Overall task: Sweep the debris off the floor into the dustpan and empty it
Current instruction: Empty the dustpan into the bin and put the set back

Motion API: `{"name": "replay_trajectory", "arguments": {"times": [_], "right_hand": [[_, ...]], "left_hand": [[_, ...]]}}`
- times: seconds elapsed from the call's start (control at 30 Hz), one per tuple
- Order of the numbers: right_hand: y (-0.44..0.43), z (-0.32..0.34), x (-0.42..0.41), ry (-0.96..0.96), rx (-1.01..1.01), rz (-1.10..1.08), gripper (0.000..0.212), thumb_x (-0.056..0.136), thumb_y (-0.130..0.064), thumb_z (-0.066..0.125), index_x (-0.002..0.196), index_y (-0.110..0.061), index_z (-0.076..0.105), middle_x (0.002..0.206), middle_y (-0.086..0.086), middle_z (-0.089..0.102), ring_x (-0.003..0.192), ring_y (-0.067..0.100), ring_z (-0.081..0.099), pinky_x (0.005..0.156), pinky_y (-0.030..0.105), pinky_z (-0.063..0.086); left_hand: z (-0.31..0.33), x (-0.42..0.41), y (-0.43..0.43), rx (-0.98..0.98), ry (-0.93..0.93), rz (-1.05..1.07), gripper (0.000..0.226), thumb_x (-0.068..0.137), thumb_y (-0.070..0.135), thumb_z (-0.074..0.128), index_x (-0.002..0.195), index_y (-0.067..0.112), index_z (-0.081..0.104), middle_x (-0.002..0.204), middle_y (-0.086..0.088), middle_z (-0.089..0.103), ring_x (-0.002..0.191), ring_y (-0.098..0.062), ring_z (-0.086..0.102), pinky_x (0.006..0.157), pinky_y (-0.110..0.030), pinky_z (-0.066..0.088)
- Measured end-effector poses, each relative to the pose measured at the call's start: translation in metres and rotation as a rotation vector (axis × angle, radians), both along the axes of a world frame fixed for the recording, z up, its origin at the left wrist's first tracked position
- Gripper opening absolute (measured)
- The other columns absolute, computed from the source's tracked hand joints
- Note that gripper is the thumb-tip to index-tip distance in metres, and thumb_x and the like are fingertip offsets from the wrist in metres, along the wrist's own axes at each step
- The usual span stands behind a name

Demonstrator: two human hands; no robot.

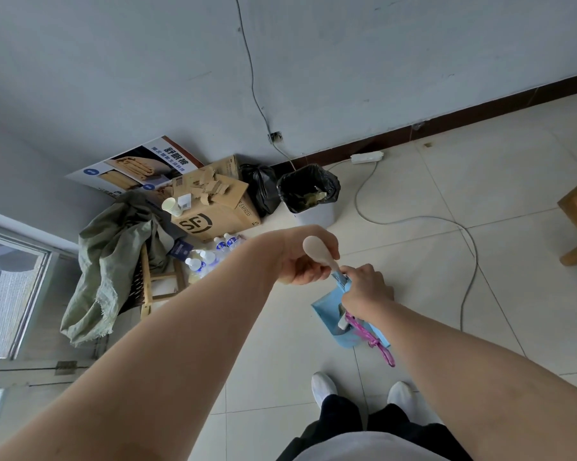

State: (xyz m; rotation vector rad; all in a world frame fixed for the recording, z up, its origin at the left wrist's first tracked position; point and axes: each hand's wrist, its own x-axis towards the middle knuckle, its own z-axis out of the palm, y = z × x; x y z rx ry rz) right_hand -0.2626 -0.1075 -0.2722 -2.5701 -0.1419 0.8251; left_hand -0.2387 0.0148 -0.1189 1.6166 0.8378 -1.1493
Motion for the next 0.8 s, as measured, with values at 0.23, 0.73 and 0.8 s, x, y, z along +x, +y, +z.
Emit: {"name": "replay_trajectory", "arguments": {"times": [0.23,0.73,0.8], "right_hand": [[-0.009,0.005,0.006,-0.071,-0.023,0.022,0.038,0.088,-0.018,0.058,0.125,-0.026,0.058,0.122,0.003,0.050,0.116,0.023,0.049,0.092,0.037,0.045],[-0.043,0.016,-0.009,0.113,0.069,-0.105,0.060,0.078,-0.024,0.065,0.134,-0.023,0.043,0.126,0.000,0.051,0.111,0.022,0.057,0.081,0.029,0.044],[-0.052,0.017,-0.015,0.140,-0.028,-0.064,0.045,0.078,-0.035,0.064,0.120,-0.022,0.055,0.112,-0.002,0.061,0.098,0.021,0.061,0.072,0.027,0.042]], "left_hand": [[0.000,0.006,-0.020,-0.010,-0.048,0.020,0.017,0.089,0.014,0.053,0.075,0.007,0.048,0.065,-0.010,0.051,0.024,-0.006,0.042,0.031,-0.008,0.035],[-0.086,-0.014,-0.030,0.353,-0.470,-0.637,0.036,0.089,-0.001,0.053,0.122,0.008,0.063,0.117,-0.008,0.065,0.107,-0.026,0.062,0.091,-0.031,0.053],[-0.099,-0.015,-0.034,0.441,-0.532,-0.805,0.025,0.085,0.008,0.060,0.109,0.010,0.066,0.110,-0.007,0.067,0.106,-0.026,0.061,0.090,-0.029,0.049]]}}
